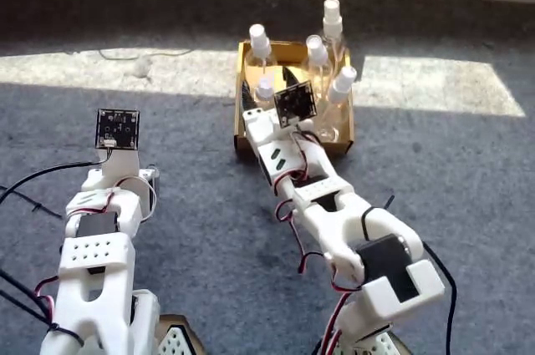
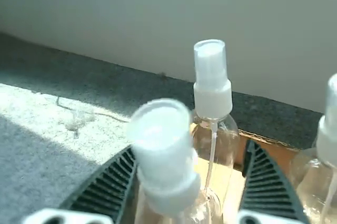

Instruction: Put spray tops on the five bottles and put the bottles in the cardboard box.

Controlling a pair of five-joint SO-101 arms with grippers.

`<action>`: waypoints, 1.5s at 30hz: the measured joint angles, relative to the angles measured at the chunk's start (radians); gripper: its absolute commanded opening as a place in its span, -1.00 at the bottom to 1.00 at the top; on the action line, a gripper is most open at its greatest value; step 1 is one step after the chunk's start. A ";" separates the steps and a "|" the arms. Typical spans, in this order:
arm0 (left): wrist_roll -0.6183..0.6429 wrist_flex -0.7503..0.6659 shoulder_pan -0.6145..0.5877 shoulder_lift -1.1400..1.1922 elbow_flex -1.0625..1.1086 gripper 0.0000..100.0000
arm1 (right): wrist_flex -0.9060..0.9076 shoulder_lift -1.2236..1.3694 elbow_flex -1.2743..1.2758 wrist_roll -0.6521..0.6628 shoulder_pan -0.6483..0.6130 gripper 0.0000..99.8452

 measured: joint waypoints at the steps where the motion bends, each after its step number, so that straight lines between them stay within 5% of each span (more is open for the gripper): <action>1: 0.000 0.000 0.000 0.000 0.000 -0.68 | 0.029 -0.015 -0.014 0.000 0.000 -0.54; 21: 0.000 0.000 0.000 0.000 0.000 -0.68 | 0.534 -0.210 -0.399 0.000 0.000 -0.55; 31: 0.000 0.000 0.000 0.000 0.000 -0.68 | 0.908 -0.574 -0.485 0.000 0.000 -0.55; 34: 0.000 0.000 0.000 0.000 0.000 -0.68 | 1.010 -0.720 -0.413 0.000 -0.002 -0.59; 39: 0.000 0.000 0.000 -0.063 0.002 -0.68 | 1.074 -0.971 -0.157 0.000 -0.002 -1.00; 45: 0.000 0.066 0.000 -0.354 0.100 -0.68 | 1.079 -1.335 0.261 0.006 0.054 -0.95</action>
